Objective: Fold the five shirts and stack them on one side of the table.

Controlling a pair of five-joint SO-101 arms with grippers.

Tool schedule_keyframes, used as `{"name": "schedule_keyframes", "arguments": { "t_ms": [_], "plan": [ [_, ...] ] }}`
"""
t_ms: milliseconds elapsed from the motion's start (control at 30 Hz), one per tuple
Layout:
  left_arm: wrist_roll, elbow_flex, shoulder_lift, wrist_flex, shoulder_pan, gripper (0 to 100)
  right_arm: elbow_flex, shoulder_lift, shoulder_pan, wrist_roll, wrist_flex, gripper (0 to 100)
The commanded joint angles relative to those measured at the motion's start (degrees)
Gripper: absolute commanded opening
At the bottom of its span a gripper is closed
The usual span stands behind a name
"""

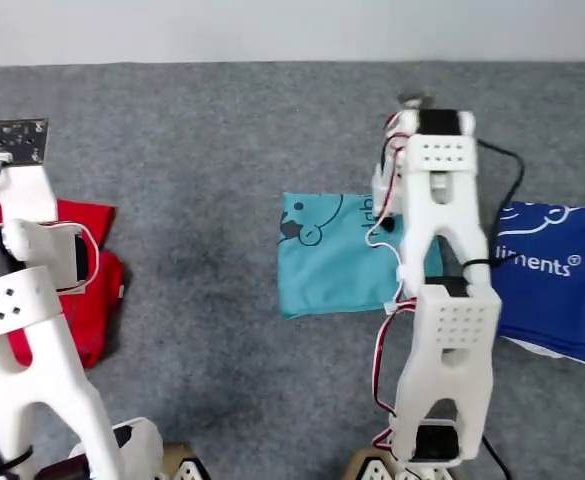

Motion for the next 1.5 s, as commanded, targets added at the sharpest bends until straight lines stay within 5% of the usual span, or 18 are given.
{"name": "schedule_keyframes", "arguments": {
  "t_ms": [0,333,533,833,1200,1467],
  "plan": [
    [-0.44,-0.31,-1.23,0.09,0.26,1,-0.44,1.27,-1.54,-2.20,0.31,29.7],
    [-0.44,-0.31,-1.23,0.09,0.26,1,-0.44,11.03,-1.10,-3.25,-2.15,28.2],
    [-0.44,-0.31,-1.23,0.09,0.26,1,-0.53,11.47,-1.45,2.11,-1.63,0.0],
    [-0.44,-0.31,-1.23,0.09,0.26,1,-0.53,6.37,0.22,9.41,2.24,1.0],
    [-0.35,-0.31,-1.49,0.35,0.26,1,-0.53,-4.00,6.81,51.08,0.66,1.0],
    [-0.26,1.98,-1.67,0.35,0.35,1,-0.53,-5.85,-0.40,64.62,-5.23,1.0]
  ]
}}
